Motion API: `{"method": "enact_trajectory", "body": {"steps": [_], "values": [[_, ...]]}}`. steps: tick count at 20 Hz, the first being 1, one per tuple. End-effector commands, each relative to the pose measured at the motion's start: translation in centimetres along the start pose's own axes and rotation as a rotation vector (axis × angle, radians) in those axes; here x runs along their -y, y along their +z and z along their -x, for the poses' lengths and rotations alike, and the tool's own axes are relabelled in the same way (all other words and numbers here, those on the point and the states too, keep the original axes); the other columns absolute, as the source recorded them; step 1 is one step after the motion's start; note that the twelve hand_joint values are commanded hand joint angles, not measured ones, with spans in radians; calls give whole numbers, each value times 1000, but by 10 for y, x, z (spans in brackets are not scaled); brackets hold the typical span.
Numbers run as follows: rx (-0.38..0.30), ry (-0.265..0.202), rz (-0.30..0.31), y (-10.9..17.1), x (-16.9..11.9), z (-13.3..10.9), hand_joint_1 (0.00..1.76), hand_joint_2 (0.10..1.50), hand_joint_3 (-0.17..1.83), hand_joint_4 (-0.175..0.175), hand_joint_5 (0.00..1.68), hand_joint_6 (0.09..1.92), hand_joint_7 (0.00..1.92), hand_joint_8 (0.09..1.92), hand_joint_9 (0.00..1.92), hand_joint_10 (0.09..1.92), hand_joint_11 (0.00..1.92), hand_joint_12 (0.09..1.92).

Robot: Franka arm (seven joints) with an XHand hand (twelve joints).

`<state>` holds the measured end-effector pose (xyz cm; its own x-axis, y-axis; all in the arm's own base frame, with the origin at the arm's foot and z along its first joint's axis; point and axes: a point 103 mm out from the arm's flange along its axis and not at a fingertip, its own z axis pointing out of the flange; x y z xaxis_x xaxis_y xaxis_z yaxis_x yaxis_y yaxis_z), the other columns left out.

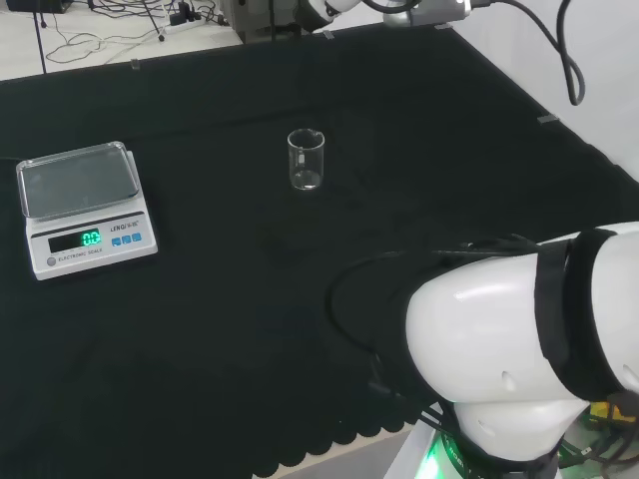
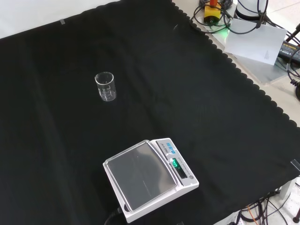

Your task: Pick up the beaker.

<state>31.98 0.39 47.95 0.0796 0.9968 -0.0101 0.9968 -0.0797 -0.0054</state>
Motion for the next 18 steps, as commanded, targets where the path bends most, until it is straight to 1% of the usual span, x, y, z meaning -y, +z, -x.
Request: {"method": "enact_trajectory", "body": {"steps": [1,5,13,18], "values": [[-2,12,-12,18,-15,3,702,644,428,9,194,87,220,790,246,861,0,1322],[-9,4,-27,37,-38,16,703,646,425,8,202,87,220,788,247,861,0,1321],[-33,1,-58,66,-78,21,705,649,420,7,207,87,220,786,247,860,0,1317],[-31,-3,-82,87,-107,24,705,652,415,7,207,87,218,785,246,859,0,1308]]}}
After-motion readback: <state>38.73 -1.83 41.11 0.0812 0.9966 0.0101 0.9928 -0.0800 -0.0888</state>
